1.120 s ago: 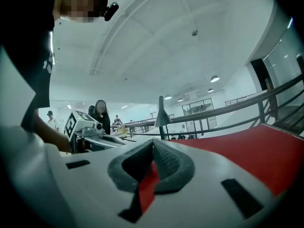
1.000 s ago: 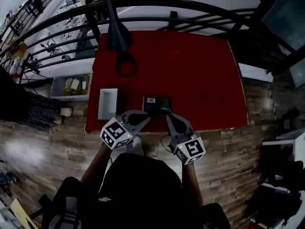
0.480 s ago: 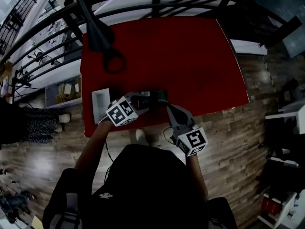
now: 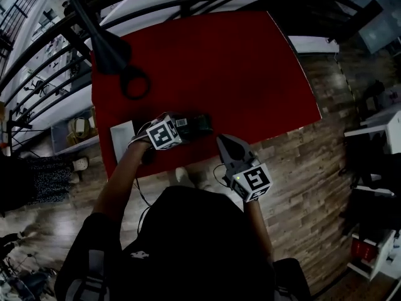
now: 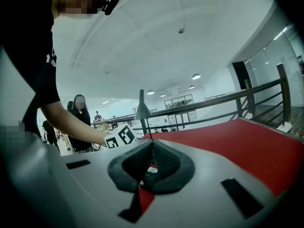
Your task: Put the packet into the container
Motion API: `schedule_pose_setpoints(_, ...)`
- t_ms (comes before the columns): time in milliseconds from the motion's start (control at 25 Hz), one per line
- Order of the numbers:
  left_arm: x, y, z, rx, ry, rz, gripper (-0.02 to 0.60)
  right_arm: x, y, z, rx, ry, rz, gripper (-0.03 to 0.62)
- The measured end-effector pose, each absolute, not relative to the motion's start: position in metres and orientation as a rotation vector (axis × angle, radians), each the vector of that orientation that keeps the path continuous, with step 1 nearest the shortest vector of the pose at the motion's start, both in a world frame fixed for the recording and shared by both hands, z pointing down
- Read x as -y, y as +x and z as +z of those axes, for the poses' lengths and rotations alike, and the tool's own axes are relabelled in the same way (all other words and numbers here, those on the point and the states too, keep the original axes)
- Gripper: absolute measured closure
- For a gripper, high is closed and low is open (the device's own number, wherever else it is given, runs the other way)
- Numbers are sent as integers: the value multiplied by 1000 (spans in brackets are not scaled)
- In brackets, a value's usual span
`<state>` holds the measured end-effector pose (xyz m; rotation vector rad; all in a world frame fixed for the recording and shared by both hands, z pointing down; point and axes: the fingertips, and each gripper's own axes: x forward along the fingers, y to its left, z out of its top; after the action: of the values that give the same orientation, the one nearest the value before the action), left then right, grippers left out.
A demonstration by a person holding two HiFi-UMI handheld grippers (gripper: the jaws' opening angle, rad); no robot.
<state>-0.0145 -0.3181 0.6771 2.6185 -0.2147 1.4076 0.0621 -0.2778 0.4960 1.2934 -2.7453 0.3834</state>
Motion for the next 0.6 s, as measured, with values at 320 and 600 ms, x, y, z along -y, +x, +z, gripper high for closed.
schedule_pose_setpoints(320,330,-5,708,126,2623,1581,173,273,59,504,2736,1289,408,572)
schedule_pose_setpoints(600,328,-4,717,75,2605,1607,175,273,54,508,2736,1280,428,572)
